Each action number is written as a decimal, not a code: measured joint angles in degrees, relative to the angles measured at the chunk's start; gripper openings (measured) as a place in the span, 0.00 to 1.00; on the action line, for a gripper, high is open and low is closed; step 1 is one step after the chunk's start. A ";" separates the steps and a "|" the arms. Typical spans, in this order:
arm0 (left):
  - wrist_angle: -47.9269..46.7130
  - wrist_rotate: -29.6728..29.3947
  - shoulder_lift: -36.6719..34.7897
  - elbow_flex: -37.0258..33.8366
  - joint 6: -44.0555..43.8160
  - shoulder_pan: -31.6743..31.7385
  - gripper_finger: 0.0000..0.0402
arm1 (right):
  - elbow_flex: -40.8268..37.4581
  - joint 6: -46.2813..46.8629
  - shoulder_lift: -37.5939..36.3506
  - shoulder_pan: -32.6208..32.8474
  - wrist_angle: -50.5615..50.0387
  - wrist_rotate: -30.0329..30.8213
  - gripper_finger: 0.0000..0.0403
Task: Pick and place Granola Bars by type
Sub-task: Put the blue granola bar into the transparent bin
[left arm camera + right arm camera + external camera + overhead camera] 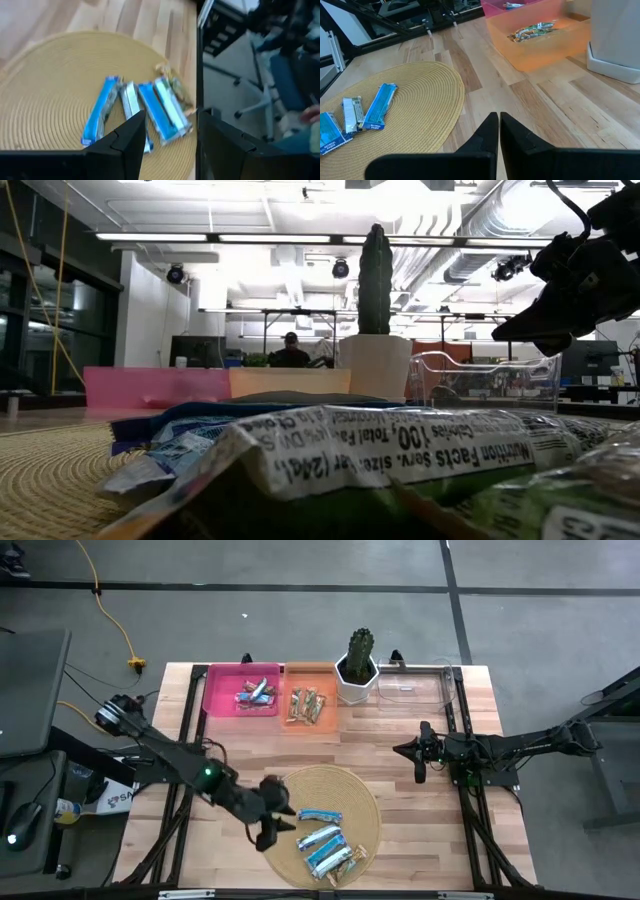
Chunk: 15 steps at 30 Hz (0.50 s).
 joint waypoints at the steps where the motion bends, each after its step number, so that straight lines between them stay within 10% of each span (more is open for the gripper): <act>1: 0.11 0.00 1.07 0.00 0.01 -0.44 0.44 | -0.01 -0.04 0.02 -0.01 0.00 0.02 0.00; 15: -0.45 1.34 15.85 -0.04 15.33 -0.92 0.44 | 0.00 -0.01 0.02 0.00 0.00 0.02 0.00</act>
